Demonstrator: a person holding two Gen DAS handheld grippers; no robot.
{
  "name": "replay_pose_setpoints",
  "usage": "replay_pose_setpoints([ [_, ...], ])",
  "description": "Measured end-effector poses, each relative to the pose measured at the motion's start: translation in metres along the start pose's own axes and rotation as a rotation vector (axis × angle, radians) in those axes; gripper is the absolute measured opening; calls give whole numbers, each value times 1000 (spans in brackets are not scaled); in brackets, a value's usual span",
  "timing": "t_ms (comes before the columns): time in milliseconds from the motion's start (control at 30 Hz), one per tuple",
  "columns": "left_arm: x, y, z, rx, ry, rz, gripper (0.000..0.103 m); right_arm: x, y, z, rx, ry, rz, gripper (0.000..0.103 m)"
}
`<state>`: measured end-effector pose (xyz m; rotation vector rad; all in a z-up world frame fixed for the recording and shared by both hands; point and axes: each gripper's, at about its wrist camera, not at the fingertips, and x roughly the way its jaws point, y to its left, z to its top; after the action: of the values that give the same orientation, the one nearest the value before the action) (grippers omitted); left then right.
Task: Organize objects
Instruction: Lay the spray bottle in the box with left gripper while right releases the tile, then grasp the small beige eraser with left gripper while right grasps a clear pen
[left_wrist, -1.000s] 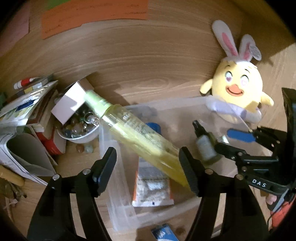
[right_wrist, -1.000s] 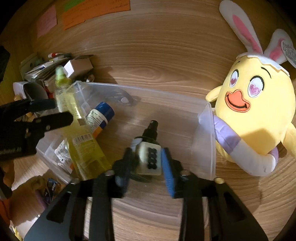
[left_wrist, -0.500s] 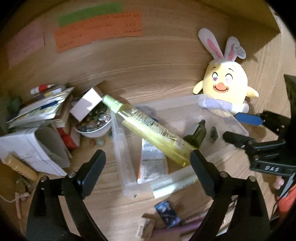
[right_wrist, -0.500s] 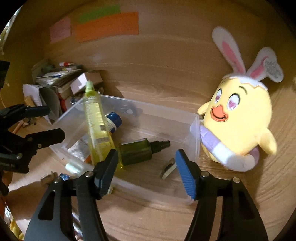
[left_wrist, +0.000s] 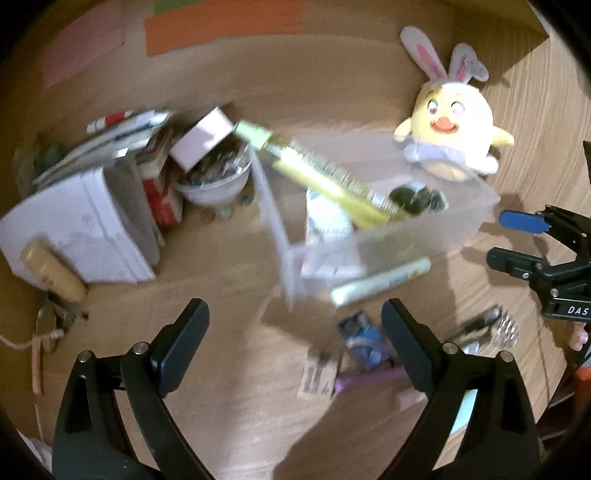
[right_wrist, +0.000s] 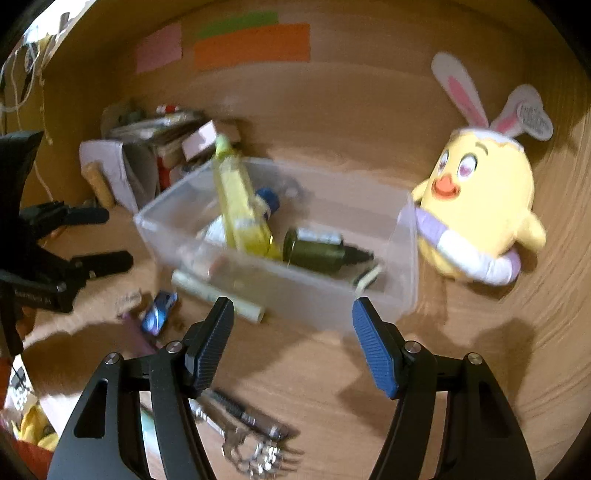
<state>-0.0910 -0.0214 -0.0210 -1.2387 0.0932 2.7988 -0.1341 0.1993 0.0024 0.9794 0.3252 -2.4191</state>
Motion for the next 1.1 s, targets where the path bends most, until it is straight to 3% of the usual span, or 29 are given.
replay_pose_setpoints([
  [233, 12, 15, -30, -27, 75, 10, 95, 15, 8, -30, -17, 99, 59, 63],
  [333, 18, 15, -36, -27, 104, -10, 83, 21, 17, -36, -44, 125, 85, 62],
  [500, 21, 12, -37, -31, 115, -39, 80, 28, 29, -40, -94, 161, 117, 45],
  [767, 36, 15, -30, -31, 147, -89, 75, 35, 41, -40, -169, 185, 133, 40],
  [1000, 33, 19, -32, -28, 152, -77, 67, 35, 39, -38, -174, 194, 143, 24],
  [1100, 29, 22, -36, -31, 150, -68, 57, 35, 32, -39, -155, 205, 142, 18],
])
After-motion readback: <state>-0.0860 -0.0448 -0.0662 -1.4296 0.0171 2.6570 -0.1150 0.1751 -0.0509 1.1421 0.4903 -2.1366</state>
